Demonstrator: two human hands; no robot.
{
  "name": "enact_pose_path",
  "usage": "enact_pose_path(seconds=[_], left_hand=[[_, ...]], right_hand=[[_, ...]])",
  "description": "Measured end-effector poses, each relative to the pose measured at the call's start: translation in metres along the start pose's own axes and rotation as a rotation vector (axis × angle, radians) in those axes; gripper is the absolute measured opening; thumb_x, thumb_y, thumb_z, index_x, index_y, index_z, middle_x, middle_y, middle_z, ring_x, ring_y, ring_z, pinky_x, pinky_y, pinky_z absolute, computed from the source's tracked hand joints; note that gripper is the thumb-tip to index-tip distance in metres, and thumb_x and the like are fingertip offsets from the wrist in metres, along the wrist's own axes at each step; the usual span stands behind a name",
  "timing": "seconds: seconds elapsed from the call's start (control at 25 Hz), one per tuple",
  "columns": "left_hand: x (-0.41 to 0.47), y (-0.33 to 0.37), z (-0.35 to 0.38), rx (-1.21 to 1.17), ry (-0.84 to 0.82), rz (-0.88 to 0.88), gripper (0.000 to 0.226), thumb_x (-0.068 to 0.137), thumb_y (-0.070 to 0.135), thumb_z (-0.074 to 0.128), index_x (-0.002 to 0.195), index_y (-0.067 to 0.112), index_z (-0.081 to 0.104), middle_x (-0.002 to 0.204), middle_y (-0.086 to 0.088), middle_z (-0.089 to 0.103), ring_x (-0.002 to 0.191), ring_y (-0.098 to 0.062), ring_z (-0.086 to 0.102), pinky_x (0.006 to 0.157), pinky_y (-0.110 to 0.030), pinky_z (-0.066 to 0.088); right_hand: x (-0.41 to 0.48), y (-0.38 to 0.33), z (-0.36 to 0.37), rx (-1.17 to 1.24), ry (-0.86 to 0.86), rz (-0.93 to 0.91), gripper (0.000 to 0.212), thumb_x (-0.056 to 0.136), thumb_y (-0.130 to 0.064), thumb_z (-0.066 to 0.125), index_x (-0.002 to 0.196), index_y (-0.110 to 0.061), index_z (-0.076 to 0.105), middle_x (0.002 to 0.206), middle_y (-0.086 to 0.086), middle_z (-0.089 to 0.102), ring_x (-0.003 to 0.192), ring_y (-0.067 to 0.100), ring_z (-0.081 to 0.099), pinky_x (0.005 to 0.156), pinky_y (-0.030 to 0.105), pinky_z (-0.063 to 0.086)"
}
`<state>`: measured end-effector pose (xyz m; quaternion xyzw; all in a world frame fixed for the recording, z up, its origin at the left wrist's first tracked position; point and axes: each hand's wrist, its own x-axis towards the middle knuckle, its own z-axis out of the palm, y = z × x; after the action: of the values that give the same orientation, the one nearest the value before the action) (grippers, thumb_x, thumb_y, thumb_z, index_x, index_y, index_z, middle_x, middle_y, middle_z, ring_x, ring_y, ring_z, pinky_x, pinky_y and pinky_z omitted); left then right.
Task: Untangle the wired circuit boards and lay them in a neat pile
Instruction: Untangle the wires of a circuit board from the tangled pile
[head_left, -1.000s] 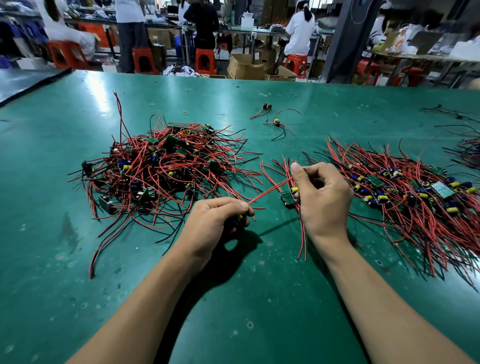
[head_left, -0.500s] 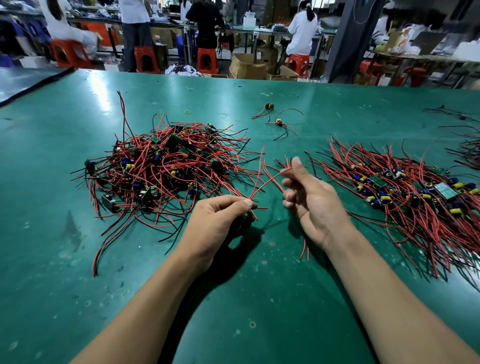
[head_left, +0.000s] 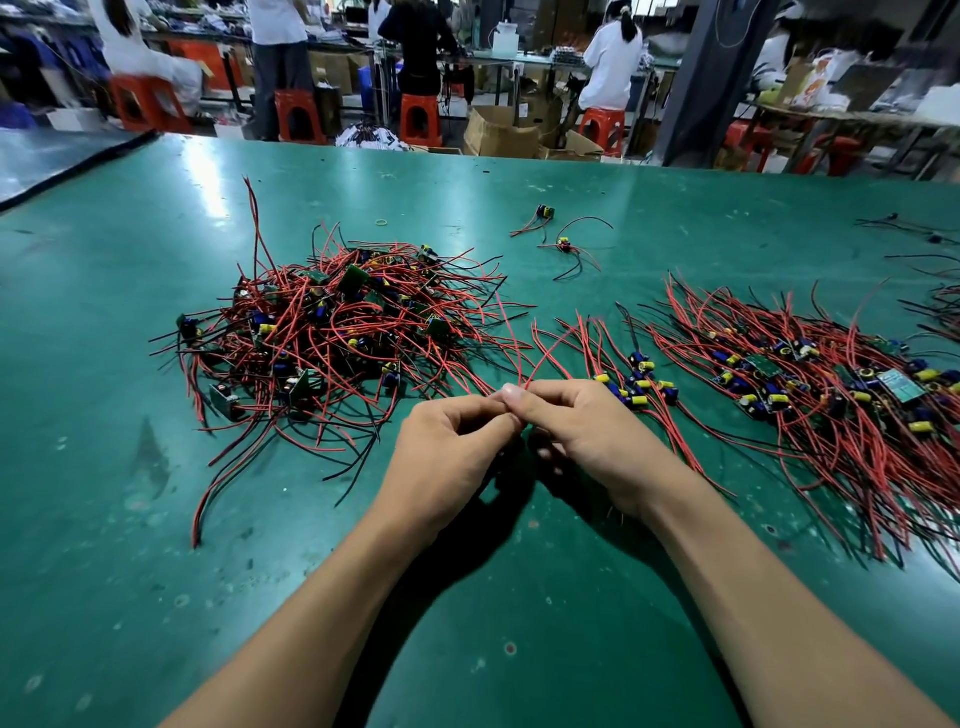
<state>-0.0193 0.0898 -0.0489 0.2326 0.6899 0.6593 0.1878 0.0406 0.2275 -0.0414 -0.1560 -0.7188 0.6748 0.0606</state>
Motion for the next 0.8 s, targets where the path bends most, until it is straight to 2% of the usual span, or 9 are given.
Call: enact_pose_path(seconds=[0.12, 0.24, 0.32, 0.4, 0.52, 0.6, 0.68, 0.8], left_hand=[[0.001, -0.001, 0.002, 0.003, 0.069, 0.007, 0.011, 0.087, 0.013, 0.069, 0.083, 0.015, 0.079, 0.078, 0.004, 0.076, 0.070, -0.006, 0.065, 0.067, -0.021, 0.051], [0.002, 0.000, 0.002, -0.029, 0.074, -0.010, 0.009, 0.087, 0.014, 0.071, 0.083, 0.014, 0.079, 0.079, -0.001, 0.076, 0.071, -0.011, 0.065, 0.071, -0.027, 0.051], [0.003, 0.001, 0.000, -0.136, 0.023, -0.073, 0.012, 0.088, 0.011, 0.069, 0.081, 0.011, 0.078, 0.073, -0.006, 0.074, 0.067, -0.016, 0.063, 0.071, -0.031, 0.049], [0.004, 0.002, -0.002, -0.233, -0.034, -0.130, 0.016, 0.089, 0.010, 0.067, 0.078, 0.012, 0.078, 0.067, -0.006, 0.069, 0.063, -0.017, 0.060, 0.067, -0.031, 0.048], [0.004, 0.004, -0.002, -0.236, -0.060, -0.128, 0.020, 0.088, 0.010, 0.066, 0.072, 0.015, 0.078, 0.063, -0.005, 0.067, 0.058, -0.014, 0.058, 0.059, -0.025, 0.047], [0.003, 0.004, 0.000, -0.215, -0.060, -0.117, 0.023, 0.088, 0.008, 0.066, 0.069, 0.016, 0.077, 0.062, -0.004, 0.067, 0.056, -0.011, 0.059, 0.057, -0.021, 0.047], [0.003, 0.003, 0.001, -0.212, -0.064, -0.122, 0.025, 0.088, 0.006, 0.066, 0.066, 0.015, 0.076, 0.060, -0.004, 0.067, 0.053, -0.008, 0.059, 0.054, -0.016, 0.048], [0.001, 0.003, 0.002, -0.163, -0.068, -0.107, 0.024, 0.087, 0.004, 0.068, 0.065, 0.012, 0.075, 0.058, -0.003, 0.065, 0.051, -0.005, 0.059, 0.051, -0.014, 0.045]], right_hand=[[-0.001, -0.001, 0.000, -0.056, -0.015, 0.003, 0.032, 0.100, -0.036, 0.057, 0.106, -0.008, 0.073, 0.072, 0.010, 0.053, 0.052, 0.011, 0.042, 0.044, 0.021, 0.033], [0.000, -0.002, 0.000, -0.015, 0.052, -0.046, 0.021, 0.095, -0.027, 0.065, 0.100, -0.010, 0.076, 0.075, 0.010, 0.056, 0.054, 0.011, 0.042, 0.045, 0.020, 0.033], [0.001, -0.002, 0.000, 0.098, 0.121, -0.080, 0.013, 0.087, -0.019, 0.073, 0.090, -0.006, 0.075, 0.067, 0.003, 0.059, 0.049, 0.008, 0.039, 0.043, 0.018, 0.031], [0.002, -0.003, 0.002, 0.232, 0.139, -0.063, 0.011, 0.079, -0.018, 0.078, 0.082, -0.010, 0.071, 0.060, -0.001, 0.055, 0.045, 0.006, 0.037, 0.041, 0.017, 0.029], [0.005, -0.002, 0.004, 0.377, 0.185, -0.040, 0.018, 0.069, -0.020, 0.079, 0.073, -0.013, 0.064, 0.067, 0.006, 0.047, 0.040, 0.005, 0.034, 0.039, 0.017, 0.026], [0.008, -0.002, 0.005, 0.430, 0.243, -0.054, 0.018, 0.074, -0.014, 0.077, 0.071, -0.012, 0.059, 0.072, 0.007, 0.047, 0.040, 0.004, 0.034, 0.038, 0.016, 0.026], [0.010, -0.003, 0.000, 0.508, 0.316, -0.067, 0.019, 0.084, -0.006, 0.071, 0.072, -0.012, 0.057, 0.067, 0.001, 0.048, 0.038, 0.003, 0.034, 0.036, 0.015, 0.027], [0.012, -0.008, -0.016, 0.625, 0.432, -0.070, 0.017, 0.090, -0.004, 0.066, 0.080, -0.014, 0.057, 0.067, -0.003, 0.051, 0.038, 0.002, 0.036, 0.035, 0.015, 0.028]])
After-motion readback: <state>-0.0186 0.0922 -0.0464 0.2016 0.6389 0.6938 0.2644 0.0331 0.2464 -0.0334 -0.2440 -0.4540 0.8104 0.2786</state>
